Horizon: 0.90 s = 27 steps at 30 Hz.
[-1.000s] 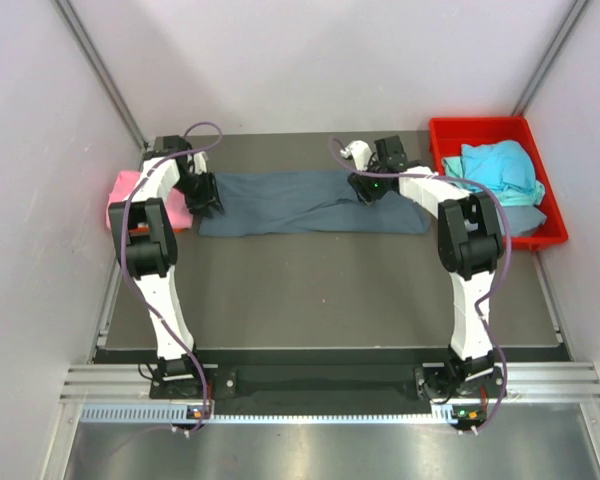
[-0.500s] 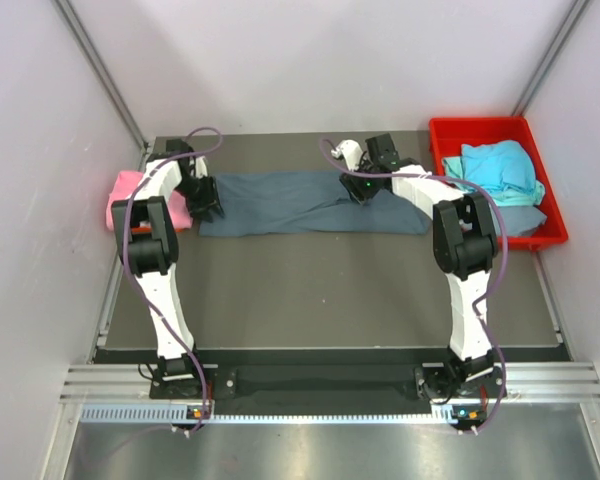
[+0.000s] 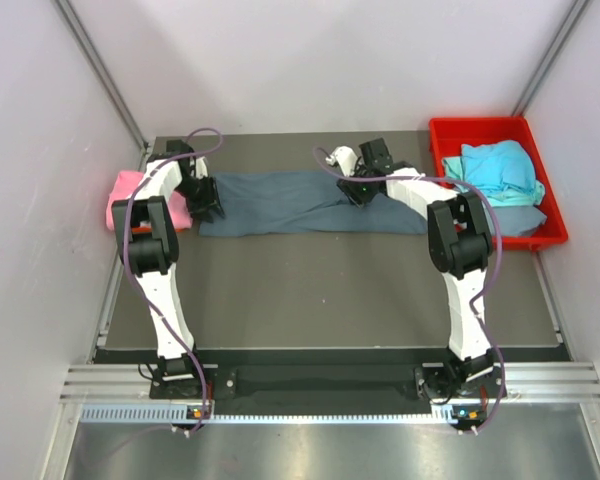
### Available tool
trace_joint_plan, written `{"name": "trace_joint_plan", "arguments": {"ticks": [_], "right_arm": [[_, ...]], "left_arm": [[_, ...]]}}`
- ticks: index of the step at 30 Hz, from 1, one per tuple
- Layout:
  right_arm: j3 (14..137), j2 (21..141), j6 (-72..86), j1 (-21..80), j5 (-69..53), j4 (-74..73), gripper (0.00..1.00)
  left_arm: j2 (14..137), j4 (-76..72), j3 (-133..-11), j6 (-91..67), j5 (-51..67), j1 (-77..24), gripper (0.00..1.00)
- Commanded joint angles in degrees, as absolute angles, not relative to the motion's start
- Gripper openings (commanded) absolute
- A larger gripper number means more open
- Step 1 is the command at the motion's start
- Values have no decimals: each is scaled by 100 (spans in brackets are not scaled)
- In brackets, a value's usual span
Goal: Fold and stack the t-shirts
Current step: Fold the tshirt
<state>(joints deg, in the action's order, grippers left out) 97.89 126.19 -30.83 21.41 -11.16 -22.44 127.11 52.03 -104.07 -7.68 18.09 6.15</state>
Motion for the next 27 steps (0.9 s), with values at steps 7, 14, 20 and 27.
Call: {"name": "trace_joint_plan", "arguments": {"ticks": [7,14,20,27], "right_arm": [[9791,12630,-3261,2268,-756,-2013,12],[10274,12647,-3463,2355,-703,-1925,5],[11284,13148,-3744,2575,-729,-2109,4],[11786,13710,-4060,2997,-475,-1846,20]], "left_arm": [[12648,5089,-10547,-870,1802,615,46],[12639,5080,-10529,-861,1758,624,46],[12639,5071,-10529,-861,1740,615,46],[12542,5071,-10450,-853,1740,615,46]]}}
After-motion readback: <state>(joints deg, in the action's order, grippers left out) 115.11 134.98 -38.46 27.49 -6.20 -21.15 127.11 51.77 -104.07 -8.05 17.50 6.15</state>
